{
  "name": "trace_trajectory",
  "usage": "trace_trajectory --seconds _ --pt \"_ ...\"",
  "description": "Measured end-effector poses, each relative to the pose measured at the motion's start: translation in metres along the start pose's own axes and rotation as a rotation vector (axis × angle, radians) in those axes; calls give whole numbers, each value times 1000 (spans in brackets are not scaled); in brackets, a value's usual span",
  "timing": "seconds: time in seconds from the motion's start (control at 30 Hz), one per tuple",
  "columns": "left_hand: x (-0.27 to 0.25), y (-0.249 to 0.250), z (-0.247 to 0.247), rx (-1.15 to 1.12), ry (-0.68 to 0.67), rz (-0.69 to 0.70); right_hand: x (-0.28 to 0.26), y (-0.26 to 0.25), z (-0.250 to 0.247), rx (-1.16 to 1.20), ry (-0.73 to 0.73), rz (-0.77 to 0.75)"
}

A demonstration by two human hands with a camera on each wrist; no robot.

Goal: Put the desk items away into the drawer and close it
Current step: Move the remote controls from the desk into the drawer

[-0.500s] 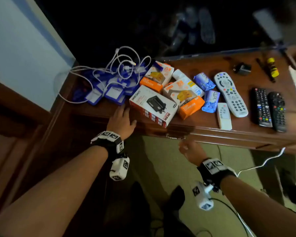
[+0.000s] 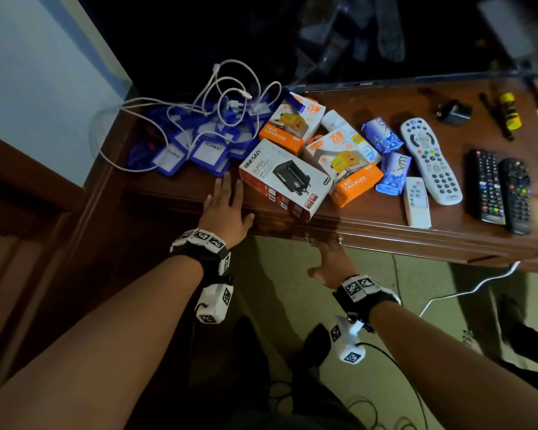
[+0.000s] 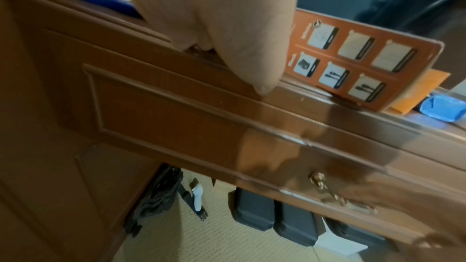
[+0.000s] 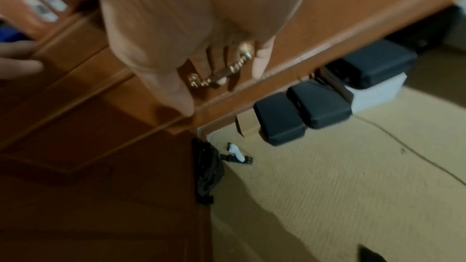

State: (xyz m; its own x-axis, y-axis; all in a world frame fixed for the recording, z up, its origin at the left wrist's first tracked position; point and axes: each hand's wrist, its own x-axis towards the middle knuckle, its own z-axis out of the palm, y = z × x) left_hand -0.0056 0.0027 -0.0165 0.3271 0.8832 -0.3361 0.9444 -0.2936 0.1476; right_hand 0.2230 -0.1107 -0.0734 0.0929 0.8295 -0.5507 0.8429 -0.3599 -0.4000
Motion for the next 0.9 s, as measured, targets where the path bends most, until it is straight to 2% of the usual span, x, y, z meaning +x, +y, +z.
trace_trajectory --seconds 0.27,0.47,0.67,0.73,0.8,0.9 --pt "3 1 -5 15 -108 -16 -28 3 -12 122 -105 80" --pt "2 0 -7 20 -113 -2 -48 4 -8 118 -199 29" --pt "0 1 -7 28 -102 -6 -52 -7 -33 203 -228 -58" --pt "0 1 -8 28 -108 -7 -54 -11 -41 255 -136 -119" --pt "-1 2 -8 30 -110 -8 -53 -12 -48 287 50 -147" --pt "-2 2 -8 26 -100 -11 -45 -8 -53 159 258 -109"
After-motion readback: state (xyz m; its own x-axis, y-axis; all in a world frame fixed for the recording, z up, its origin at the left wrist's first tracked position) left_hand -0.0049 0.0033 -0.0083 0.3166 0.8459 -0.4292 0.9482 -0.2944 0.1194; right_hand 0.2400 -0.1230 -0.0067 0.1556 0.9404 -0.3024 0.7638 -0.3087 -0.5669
